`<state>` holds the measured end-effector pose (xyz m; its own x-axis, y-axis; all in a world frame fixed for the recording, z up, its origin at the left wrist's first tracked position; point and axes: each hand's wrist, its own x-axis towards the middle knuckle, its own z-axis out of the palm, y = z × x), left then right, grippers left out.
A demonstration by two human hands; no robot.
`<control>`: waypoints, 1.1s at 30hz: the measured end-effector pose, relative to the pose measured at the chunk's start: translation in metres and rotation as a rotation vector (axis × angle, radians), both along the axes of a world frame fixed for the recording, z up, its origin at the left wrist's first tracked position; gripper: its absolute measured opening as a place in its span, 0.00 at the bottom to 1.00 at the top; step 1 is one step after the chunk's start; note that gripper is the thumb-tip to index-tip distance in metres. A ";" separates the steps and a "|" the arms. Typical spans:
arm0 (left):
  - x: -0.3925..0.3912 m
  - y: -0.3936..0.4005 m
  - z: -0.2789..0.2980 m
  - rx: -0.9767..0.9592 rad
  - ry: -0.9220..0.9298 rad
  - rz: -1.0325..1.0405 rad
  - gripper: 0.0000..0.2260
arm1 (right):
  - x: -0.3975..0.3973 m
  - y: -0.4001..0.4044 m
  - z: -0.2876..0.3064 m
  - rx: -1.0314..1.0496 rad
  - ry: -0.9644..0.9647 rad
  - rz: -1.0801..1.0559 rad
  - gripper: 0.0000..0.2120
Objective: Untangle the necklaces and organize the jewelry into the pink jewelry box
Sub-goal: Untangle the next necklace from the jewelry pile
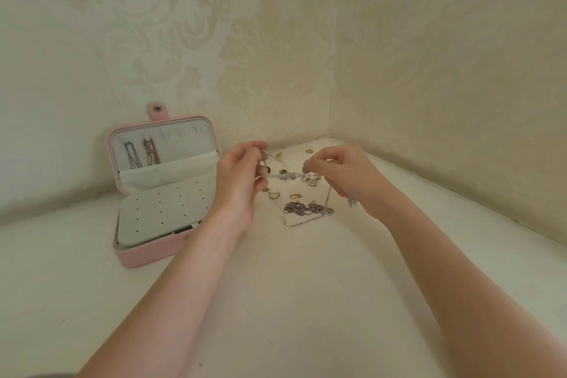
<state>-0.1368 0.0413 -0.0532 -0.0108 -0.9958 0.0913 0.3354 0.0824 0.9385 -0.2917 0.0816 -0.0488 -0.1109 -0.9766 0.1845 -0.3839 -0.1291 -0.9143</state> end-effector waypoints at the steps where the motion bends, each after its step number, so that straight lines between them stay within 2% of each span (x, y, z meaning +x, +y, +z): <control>1: 0.002 -0.002 0.001 0.044 0.080 -0.010 0.12 | -0.002 0.001 0.000 -0.016 -0.014 0.030 0.09; 3: 0.006 -0.005 0.002 0.105 0.218 -0.016 0.11 | -0.009 0.004 0.002 -0.020 -0.055 0.084 0.11; 6: 0.008 -0.005 0.003 0.098 0.215 0.000 0.11 | -0.014 0.007 0.004 0.034 -0.022 0.126 0.08; 10: 0.008 -0.004 0.003 0.019 0.012 0.083 0.09 | -0.013 0.005 0.003 -0.006 -0.051 0.079 0.08; 14: 0.004 -0.003 -0.004 -0.155 -0.276 0.050 0.07 | -0.019 -0.006 0.001 -0.217 -0.231 -0.331 0.11; 16: 0.001 -0.003 -0.010 -0.230 -0.433 -0.012 0.08 | -0.020 -0.009 0.001 -0.321 -0.240 -0.444 0.08; 21: 0.000 0.000 -0.012 -0.433 -0.658 -0.116 0.06 | -0.013 -0.008 0.002 -0.448 -0.161 -0.423 0.07; 23: -0.001 0.000 -0.013 -0.448 -0.713 -0.151 0.06 | -0.013 -0.008 0.003 -0.477 -0.168 -0.428 0.08; 29: 0.001 -0.003 -0.009 -0.257 -0.418 -0.063 0.12 | -0.012 -0.006 0.005 -0.522 -0.188 -0.485 0.08; 33: 0.004 -0.001 0.003 0.043 0.118 -0.092 0.08 | -0.015 -0.007 0.004 -0.544 -0.212 -0.536 0.09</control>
<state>-0.1324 0.0407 -0.0501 -0.0935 -0.9942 0.0541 0.4476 0.0066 0.8942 -0.3065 0.0748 -0.0445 -0.6267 -0.5591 0.5428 -0.3447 -0.4258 -0.8366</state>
